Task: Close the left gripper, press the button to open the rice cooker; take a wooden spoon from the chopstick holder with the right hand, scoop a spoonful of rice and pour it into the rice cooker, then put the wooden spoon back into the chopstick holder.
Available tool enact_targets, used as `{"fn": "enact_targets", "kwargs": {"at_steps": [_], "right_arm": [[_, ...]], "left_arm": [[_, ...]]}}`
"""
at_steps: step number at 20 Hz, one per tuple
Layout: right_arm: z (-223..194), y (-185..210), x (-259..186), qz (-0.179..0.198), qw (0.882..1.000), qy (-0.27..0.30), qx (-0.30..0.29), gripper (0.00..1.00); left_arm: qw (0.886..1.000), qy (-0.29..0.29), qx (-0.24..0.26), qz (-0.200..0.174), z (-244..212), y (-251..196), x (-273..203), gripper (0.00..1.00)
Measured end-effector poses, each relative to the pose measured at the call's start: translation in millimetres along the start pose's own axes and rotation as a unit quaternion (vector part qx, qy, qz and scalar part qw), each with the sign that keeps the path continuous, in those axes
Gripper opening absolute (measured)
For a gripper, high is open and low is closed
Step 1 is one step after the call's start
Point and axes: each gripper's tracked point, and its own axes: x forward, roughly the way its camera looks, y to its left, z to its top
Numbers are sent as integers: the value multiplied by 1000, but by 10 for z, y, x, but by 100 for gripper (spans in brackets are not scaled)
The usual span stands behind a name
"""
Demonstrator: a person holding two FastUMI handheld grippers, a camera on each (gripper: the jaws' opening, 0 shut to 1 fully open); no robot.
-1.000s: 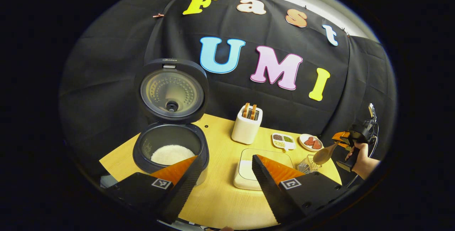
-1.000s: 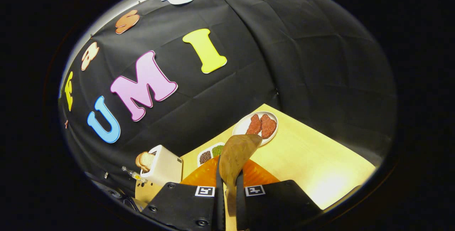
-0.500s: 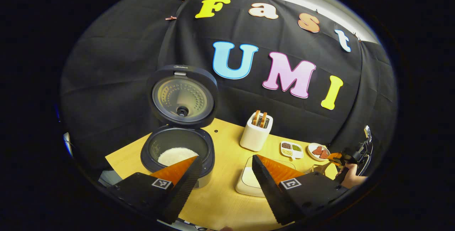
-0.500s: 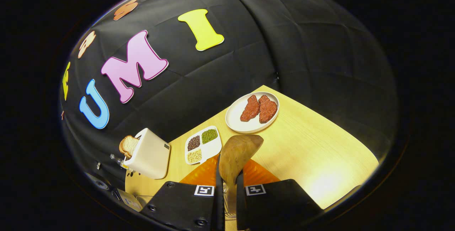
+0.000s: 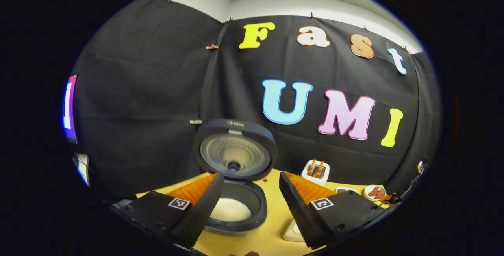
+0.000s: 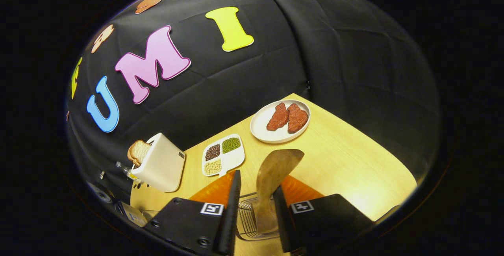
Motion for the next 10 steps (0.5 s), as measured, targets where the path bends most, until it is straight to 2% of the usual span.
{"fn": "enact_targets", "kwargs": {"at_steps": [1,3,6,10], "right_arm": [[35,24,-59,2,1000,-8,-3,54],[25,23,-161,2,1000,-12,-15,100],[72,40,-513,-1,998,-35,-56,99],[135,138,-1122,7,991,-78,-110,99]], "left_arm": [[1000,-16,11,6,119,70,42,95],[998,-37,26,43,296,314,153,95],[998,-60,17,32,490,352,253,95],[995,-76,58,17,665,459,569,95]]}}
